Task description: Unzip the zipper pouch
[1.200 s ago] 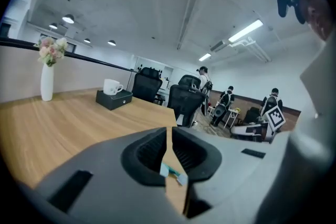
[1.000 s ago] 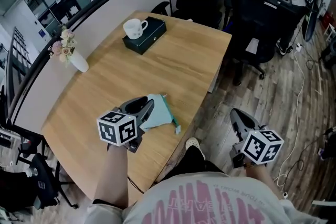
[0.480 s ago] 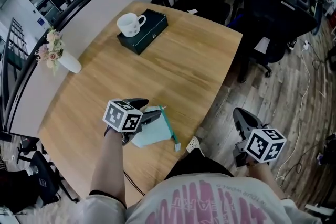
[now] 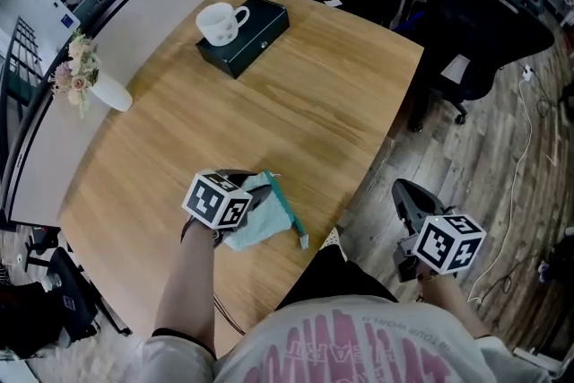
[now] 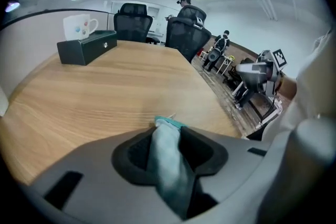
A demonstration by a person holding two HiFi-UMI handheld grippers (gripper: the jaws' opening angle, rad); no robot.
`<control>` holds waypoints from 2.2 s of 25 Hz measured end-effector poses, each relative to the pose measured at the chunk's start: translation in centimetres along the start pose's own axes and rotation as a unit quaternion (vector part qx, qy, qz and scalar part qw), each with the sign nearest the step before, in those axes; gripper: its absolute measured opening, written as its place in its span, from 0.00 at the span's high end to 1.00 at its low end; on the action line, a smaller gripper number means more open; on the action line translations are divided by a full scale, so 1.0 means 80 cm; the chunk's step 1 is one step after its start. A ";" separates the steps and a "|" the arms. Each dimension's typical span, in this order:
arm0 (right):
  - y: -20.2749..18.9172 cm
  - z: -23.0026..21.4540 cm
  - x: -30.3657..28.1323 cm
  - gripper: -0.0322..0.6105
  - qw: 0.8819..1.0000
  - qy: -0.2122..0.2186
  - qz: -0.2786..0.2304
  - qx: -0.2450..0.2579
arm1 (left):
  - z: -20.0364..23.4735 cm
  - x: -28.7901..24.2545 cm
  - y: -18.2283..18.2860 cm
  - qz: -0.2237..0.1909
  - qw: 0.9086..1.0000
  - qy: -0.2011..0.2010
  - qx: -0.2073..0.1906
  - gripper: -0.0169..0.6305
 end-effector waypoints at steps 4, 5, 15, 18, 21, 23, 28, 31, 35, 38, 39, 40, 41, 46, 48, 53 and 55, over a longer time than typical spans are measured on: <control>0.001 0.017 0.000 0.95 1.000 0.018 0.005 0.011 | -0.018 0.016 0.011 -0.064 0.998 0.017 -0.022 0.87; 0.002 0.022 0.001 0.95 1.000 0.026 0.006 0.014 | -0.026 0.021 0.015 -0.084 0.996 0.014 -0.023 0.89; 0.040 0.105 0.018 0.95 0.986 0.168 0.004 -0.003 | -0.124 0.106 0.075 -0.279 0.954 -0.047 -0.099 0.94; 0.051 0.126 0.023 0.95 0.981 0.194 -0.004 -0.022 | -0.148 0.131 0.092 -0.311 0.940 -0.041 -0.130 0.94; 0.052 0.142 0.024 0.95 0.974 0.218 0.011 -0.066 | -0.166 0.155 0.105 -0.339 0.928 -0.039 -0.152 0.94; 0.050 0.156 0.025 0.94 0.961 0.254 0.035 -0.107 | -0.177 0.167 0.111 -0.353 0.920 -0.038 -0.168 0.95; 0.038 0.189 0.029 0.77 0.891 0.349 0.108 -0.268 | -0.195 0.189 0.120 -0.372 0.904 -0.035 -0.208 0.95; 0.031 0.196 0.027 0.77 0.871 0.357 0.128 -0.312 | -0.206 0.193 0.123 -0.373 0.899 -0.044 -0.224 0.95; 0.030 0.198 0.023 0.77 0.859 0.360 0.131 -0.339 | -0.219 0.192 0.125 -0.359 0.895 -0.056 -0.260 0.95; 0.031 0.202 0.022 0.77 0.852 0.368 0.129 -0.349 | -0.227 0.187 0.120 -0.340 0.892 -0.059 -0.291 0.95; 0.031 0.204 0.021 0.78 0.852 0.369 0.128 -0.349 | -0.230 0.185 0.118 -0.331 0.893 -0.057 -0.298 0.95; 0.031 0.206 0.021 0.79 0.852 0.370 0.127 -0.348 | -0.231 0.184 0.116 -0.325 0.894 -0.055 -0.302 0.95; 0.032 0.207 0.021 0.80 0.854 0.368 0.127 -0.345 | -0.232 0.182 0.116 -0.321 0.896 -0.052 -0.304 0.95; 0.035 0.209 0.018 0.85 0.862 0.358 0.125 -0.337 | -0.228 0.184 0.117 -0.330 0.894 -0.048 -0.298 0.95; 0.036 0.209 0.017 0.87 0.867 0.350 0.123 -0.332 | -0.226 0.184 0.117 -0.329 0.895 -0.045 -0.299 0.95; 0.038 0.209 0.014 0.95 0.884 0.333 0.106 -0.312 | -0.223 0.180 0.115 -0.323 0.898 -0.028 -0.299 0.95; 0.039 0.208 0.012 0.95 0.897 0.319 0.094 -0.292 | -0.219 0.179 0.114 -0.323 0.901 -0.009 -0.290 0.95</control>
Point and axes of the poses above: the fingertips, and each gripper's own axes: x backward along the fingers, z to its left, y out of its top, the point moved 6 cm from there along x, backward along the fingers, and after that the axes turned 6 degrees about -x, right-handed, at the moved point
